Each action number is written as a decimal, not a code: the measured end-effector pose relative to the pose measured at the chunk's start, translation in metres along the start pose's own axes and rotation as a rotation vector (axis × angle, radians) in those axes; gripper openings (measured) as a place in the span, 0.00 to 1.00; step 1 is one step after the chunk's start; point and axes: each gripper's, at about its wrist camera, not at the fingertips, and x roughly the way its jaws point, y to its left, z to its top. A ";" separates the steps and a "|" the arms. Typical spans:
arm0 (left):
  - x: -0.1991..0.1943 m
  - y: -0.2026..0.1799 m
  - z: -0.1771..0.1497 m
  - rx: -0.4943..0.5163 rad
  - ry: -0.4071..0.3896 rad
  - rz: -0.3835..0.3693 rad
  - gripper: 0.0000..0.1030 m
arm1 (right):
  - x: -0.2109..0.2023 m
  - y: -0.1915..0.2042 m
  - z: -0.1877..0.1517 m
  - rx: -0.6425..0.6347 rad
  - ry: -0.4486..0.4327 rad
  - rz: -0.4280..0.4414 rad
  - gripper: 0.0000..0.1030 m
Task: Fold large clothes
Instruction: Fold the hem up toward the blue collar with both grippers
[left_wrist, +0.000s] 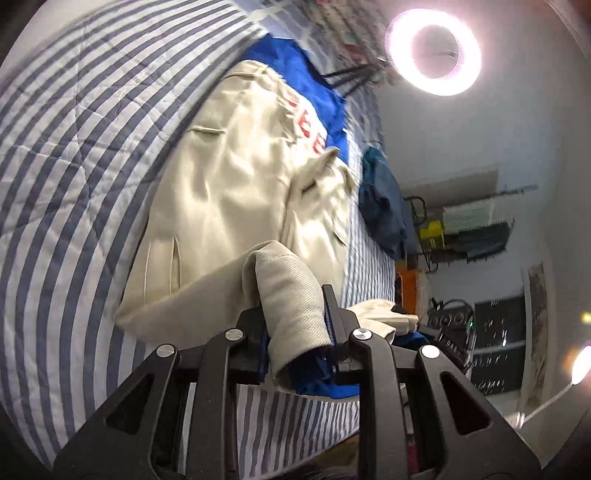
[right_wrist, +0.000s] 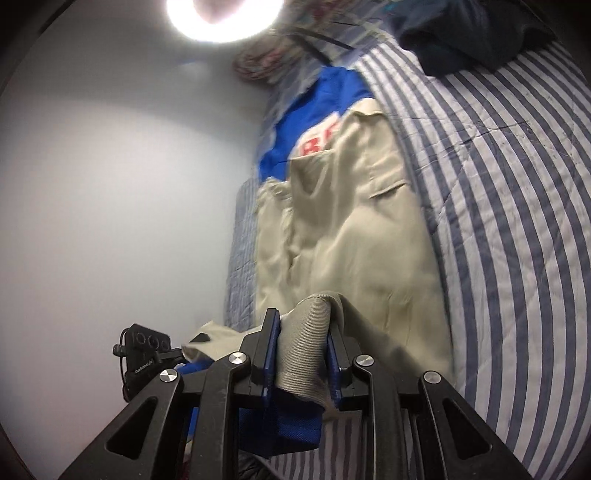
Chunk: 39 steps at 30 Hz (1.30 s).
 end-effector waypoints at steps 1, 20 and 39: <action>0.007 0.003 0.005 -0.010 0.001 0.007 0.21 | 0.004 -0.004 0.004 0.015 0.004 0.000 0.21; 0.023 0.017 0.051 -0.070 0.007 0.007 0.53 | -0.031 -0.051 0.042 0.117 -0.044 0.155 0.66; 0.043 0.027 0.033 0.290 0.111 0.215 0.59 | 0.037 -0.037 -0.005 -0.362 0.154 -0.146 0.47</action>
